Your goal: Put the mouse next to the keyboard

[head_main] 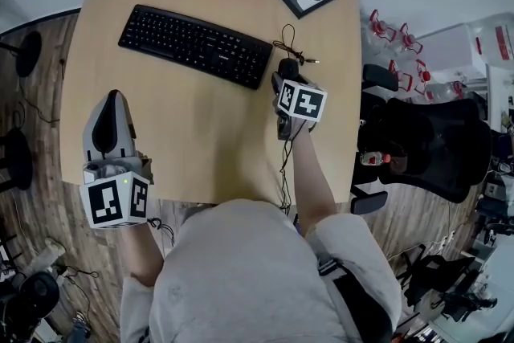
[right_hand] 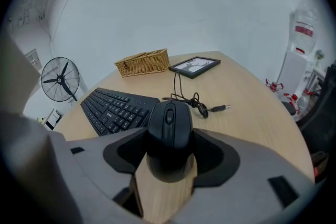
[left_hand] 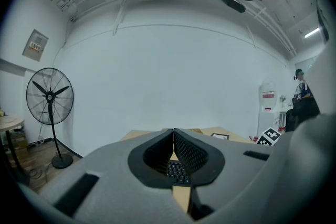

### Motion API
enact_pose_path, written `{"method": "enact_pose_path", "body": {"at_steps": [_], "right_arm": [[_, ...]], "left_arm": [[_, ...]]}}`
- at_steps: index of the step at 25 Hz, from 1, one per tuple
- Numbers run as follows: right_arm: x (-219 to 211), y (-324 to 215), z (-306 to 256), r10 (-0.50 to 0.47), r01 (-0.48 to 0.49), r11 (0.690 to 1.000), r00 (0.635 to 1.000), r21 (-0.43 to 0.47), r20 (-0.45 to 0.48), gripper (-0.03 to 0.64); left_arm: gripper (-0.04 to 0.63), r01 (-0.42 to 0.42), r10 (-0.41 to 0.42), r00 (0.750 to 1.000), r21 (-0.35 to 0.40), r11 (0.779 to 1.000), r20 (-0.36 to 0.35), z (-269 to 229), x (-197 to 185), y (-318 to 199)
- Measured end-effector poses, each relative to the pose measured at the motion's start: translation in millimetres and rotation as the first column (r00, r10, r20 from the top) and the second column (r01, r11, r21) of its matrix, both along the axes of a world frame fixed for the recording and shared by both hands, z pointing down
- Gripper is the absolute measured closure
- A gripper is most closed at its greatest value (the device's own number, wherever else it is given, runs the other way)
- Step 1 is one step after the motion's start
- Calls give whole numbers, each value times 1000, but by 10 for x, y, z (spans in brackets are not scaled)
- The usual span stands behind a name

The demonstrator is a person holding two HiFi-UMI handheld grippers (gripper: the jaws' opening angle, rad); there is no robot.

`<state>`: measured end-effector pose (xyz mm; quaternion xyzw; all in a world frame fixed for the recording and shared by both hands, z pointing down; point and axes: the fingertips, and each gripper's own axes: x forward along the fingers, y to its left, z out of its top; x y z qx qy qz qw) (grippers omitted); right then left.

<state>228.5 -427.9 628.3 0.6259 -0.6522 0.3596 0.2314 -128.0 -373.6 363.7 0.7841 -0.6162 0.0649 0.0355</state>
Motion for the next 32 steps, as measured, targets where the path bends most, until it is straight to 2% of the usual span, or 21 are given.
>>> {"method": "enact_pose_path", "body": {"at_steps": [11, 20, 28, 32], "right_arm": [[-54, -33, 160, -20, 17, 996, 999, -85, -34, 357], [-31, -84, 199, -23, 18, 997, 997, -78, -71, 357], [-55, -72, 192, -40, 39, 997, 999, -66, -19, 356], [-48, -53, 48, -40, 40, 999, 999, -14, -5, 356]], "left_arm": [[584, 18, -17, 1000, -14, 1000, 14, 66, -44, 50], [585, 24, -23, 999, -24, 999, 22, 99, -15, 78], [584, 24, -23, 999, -17, 1000, 28, 64, -4, 159], [586, 24, -24, 999, -2, 1000, 31, 15, -21, 226]]}}
